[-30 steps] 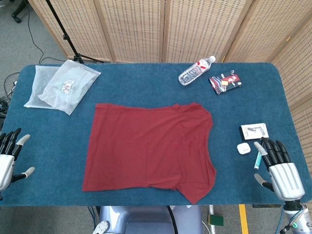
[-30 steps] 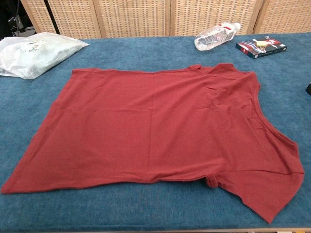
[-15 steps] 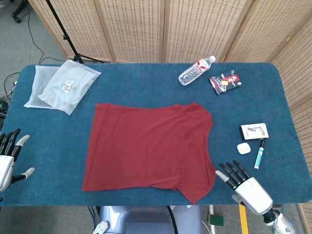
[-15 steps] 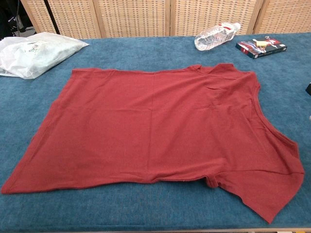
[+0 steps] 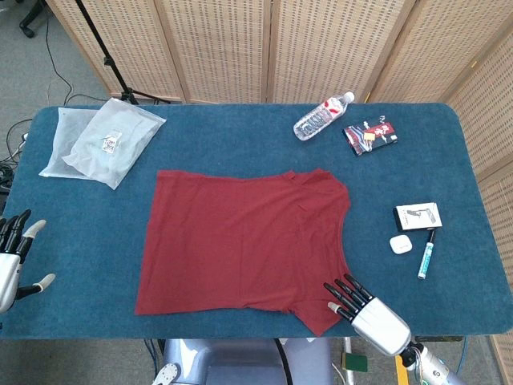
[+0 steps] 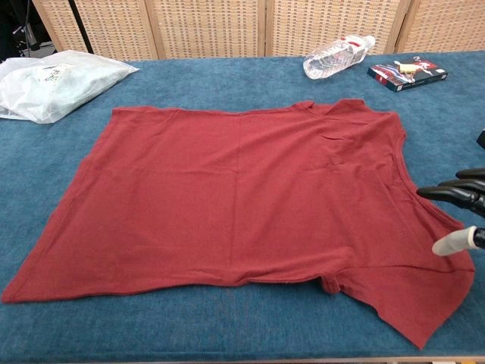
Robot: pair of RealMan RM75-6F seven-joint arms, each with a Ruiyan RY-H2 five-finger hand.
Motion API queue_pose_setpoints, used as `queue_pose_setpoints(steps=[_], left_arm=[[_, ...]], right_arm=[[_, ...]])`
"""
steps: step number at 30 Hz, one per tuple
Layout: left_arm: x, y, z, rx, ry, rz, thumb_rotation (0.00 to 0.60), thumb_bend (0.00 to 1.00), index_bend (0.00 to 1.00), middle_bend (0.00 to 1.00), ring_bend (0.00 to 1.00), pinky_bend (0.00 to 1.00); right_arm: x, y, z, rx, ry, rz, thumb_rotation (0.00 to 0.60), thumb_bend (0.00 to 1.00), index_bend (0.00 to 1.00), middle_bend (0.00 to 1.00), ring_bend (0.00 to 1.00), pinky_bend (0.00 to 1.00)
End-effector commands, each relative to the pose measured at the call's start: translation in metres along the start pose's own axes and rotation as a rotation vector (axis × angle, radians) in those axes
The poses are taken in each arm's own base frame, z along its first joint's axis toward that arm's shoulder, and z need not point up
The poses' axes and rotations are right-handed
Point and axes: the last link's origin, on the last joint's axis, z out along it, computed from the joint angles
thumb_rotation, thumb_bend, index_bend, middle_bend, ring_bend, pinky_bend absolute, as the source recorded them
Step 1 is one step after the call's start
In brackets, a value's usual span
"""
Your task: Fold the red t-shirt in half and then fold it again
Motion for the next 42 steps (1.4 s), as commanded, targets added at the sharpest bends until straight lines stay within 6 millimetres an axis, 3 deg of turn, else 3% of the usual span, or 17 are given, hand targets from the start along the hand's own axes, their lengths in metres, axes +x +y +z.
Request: queue_pose_setpoints(steps=[1, 24, 26, 35, 42], left_arm=[[0.0, 0.0, 0.0, 0.001, -0.001, 0.002, 0.6, 0.0, 0.0, 0.0, 0.0, 0.0], [-0.004, 0.0, 0.003, 0.012, -0.016, 0.004, 0.6, 0.0, 0.0, 0.0, 0.0, 0.0], [-0.004, 0.0, 0.003, 0.013, -0.015, 0.004, 0.6, 0.0, 0.0, 0.0, 0.0, 0.0], [-0.004, 0.0, 0.002, 0.013, -0.017, 0.007, 0.6, 0.0, 0.0, 0.0, 0.0, 0.0], [-0.005, 0.0, 0.002, 0.015, -0.019, 0.008, 0.6, 0.0, 0.0, 0.0, 0.0, 0.0]], right_arm=[[-0.008, -0.005, 0.003, 0.028, -0.014, -0.014, 0.6, 0.0, 0.32, 0.0, 0.0, 0.04], [-0.028, -0.017, 0.035, 0.048, 0.038, -0.048, 0.6, 0.01, 0.39, 0.0, 0.0, 0.07], [-0.028, -0.017, 0.037, 0.045, 0.046, -0.041, 0.6, 0.04, 0.41, 0.0, 0.0, 0.08], [-0.031, -0.015, 0.041, 0.04, 0.055, -0.019, 0.6, 0.41, 0.47, 0.0, 0.0, 0.09], [-0.034, -0.013, 0.043, 0.042, 0.059, -0.002, 0.6, 0.47, 0.51, 0.0, 0.0, 0.09]])
